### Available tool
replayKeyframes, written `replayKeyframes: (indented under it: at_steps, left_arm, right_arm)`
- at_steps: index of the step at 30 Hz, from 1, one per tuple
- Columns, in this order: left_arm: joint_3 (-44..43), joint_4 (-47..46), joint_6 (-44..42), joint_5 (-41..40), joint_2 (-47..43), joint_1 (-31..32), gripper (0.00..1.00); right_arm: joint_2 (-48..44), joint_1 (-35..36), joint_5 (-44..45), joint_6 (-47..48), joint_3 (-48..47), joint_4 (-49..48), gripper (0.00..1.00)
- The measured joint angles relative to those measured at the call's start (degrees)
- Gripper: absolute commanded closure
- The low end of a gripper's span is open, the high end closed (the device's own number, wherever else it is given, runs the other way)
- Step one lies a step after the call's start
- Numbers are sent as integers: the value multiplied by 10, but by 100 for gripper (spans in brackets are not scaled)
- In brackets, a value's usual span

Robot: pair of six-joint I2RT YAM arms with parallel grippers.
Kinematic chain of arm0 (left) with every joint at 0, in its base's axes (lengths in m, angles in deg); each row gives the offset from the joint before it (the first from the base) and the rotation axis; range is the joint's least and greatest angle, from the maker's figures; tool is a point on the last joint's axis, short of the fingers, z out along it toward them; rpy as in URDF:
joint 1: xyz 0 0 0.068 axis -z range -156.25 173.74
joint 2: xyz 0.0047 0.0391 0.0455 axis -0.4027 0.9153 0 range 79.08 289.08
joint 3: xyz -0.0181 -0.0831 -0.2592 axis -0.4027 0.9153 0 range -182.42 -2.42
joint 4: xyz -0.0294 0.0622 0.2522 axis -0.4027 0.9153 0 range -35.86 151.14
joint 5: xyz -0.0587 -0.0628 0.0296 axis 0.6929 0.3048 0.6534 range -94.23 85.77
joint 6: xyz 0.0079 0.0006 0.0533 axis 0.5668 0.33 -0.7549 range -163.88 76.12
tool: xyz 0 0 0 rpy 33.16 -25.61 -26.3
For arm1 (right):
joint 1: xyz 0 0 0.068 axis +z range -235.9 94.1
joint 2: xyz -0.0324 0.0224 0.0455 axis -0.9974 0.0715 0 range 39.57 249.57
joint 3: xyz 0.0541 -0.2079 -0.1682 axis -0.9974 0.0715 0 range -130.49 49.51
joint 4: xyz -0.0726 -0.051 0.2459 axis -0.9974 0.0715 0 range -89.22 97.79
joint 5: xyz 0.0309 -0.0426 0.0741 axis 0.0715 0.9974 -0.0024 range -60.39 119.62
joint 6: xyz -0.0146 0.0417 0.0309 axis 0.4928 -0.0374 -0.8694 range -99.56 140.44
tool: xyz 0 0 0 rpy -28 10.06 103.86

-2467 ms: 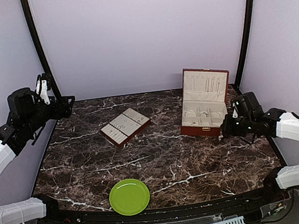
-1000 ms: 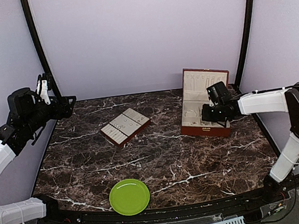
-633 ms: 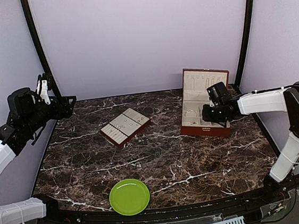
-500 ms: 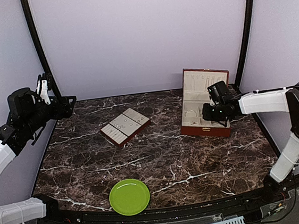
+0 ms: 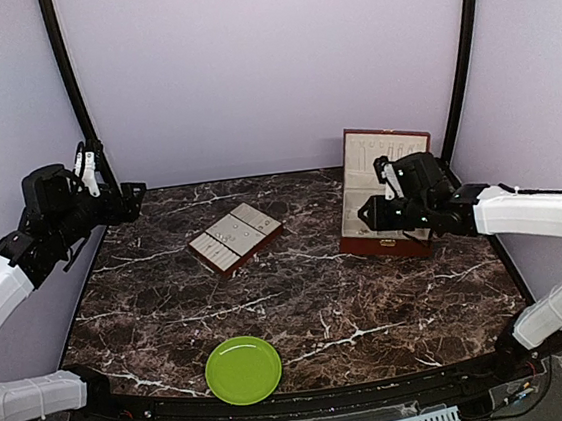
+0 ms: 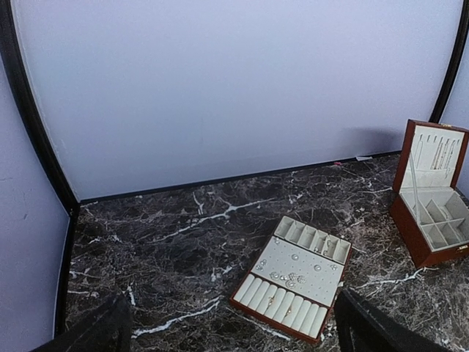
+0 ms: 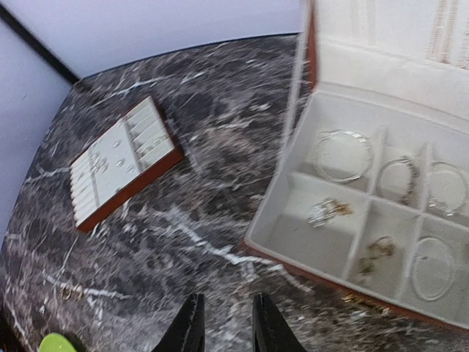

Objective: Organize the mixed jewelry
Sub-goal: Place the bangle in the larger divider, then move to the center of the board in the compartment layer.

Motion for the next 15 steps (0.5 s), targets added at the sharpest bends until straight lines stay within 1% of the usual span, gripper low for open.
replayKeyframes:
  at_steps: [3, 7, 9, 15]
  left_arm:
    - [1, 0, -2, -7, 5, 0, 1]
    - [3, -1, -6, -19, 15, 0, 1]
    - [6, -2, -7, -24, 17, 0, 1]
    - [7, -2, -11, -32, 21, 0, 1]
  right_arm:
    - [2, 59, -12, -2, 3, -6, 77]
    - [28, 107, -29, -8, 0, -24, 77]
    - [59, 118, -31, -8, -14, -24, 77]
    - [190, 129, -29, 5, -121, -3, 77]
